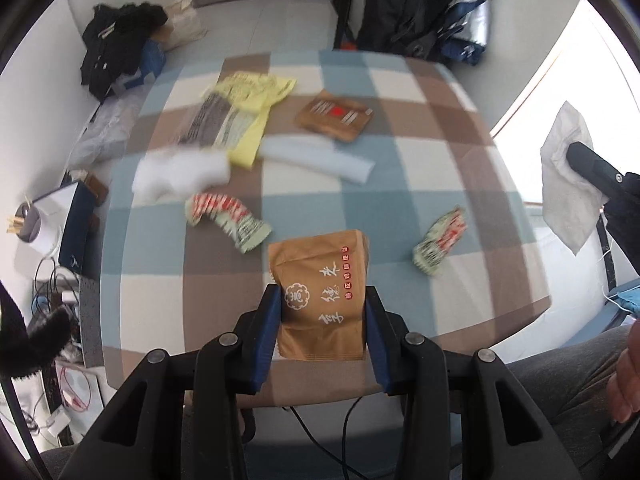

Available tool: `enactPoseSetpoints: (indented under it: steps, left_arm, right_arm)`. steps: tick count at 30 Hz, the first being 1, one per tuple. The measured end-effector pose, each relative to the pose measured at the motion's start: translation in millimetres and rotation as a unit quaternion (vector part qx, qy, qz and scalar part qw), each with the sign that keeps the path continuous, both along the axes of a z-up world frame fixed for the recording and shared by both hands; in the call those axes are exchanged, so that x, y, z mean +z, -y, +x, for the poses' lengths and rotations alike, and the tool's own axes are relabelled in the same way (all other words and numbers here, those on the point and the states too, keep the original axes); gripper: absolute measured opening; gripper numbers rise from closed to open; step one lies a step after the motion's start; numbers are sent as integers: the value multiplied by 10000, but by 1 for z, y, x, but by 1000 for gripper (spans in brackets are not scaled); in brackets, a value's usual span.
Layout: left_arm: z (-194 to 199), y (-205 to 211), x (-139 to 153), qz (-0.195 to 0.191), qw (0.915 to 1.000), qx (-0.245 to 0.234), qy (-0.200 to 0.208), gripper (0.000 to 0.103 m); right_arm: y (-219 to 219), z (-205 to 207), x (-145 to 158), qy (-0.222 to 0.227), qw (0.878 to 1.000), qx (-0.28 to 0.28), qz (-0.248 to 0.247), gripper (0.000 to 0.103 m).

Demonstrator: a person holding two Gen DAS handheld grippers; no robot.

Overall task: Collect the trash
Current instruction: 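Carry the brown packet and white tissue toward the white bin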

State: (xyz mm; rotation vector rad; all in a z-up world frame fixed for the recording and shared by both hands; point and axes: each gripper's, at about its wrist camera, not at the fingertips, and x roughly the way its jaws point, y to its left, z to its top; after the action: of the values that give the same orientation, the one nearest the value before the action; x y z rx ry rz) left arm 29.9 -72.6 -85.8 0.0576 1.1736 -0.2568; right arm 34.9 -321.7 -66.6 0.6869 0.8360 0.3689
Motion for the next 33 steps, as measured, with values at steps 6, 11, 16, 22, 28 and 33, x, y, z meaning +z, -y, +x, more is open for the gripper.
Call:
enactPoseSetpoints:
  steps: [6, 11, 16, 22, 28, 33]
  left_arm:
    - [-2, 37, 42, -299, 9974, -339, 564, 35]
    - [-2, 76, 70, -527, 9914, -781, 908, 35]
    - [-4, 120, 88, -763, 9833, -1251, 1075, 35]
    - [0, 171, 93, -1077, 9743, -1716, 981, 35]
    - [6, 220, 80, -1234, 9660, -2152, 724, 35]
    - [11, 257, 54, -1322, 9601, -2452, 251, 35]
  right_arm:
    - [34, -15, 44, 504, 9985, -60, -221, 5]
    - [86, -36, 68, 731, 9961, -392, -302, 5]
    - [138, -60, 79, 830, 9916, -815, -557, 5]
    - [195, -85, 66, 628, 9853, -1356, -833, 5]
    - [229, -102, 43, 422, 9800, -1722, -907, 5]
    - [252, -111, 7, 116, 9772, -1960, -808, 5]
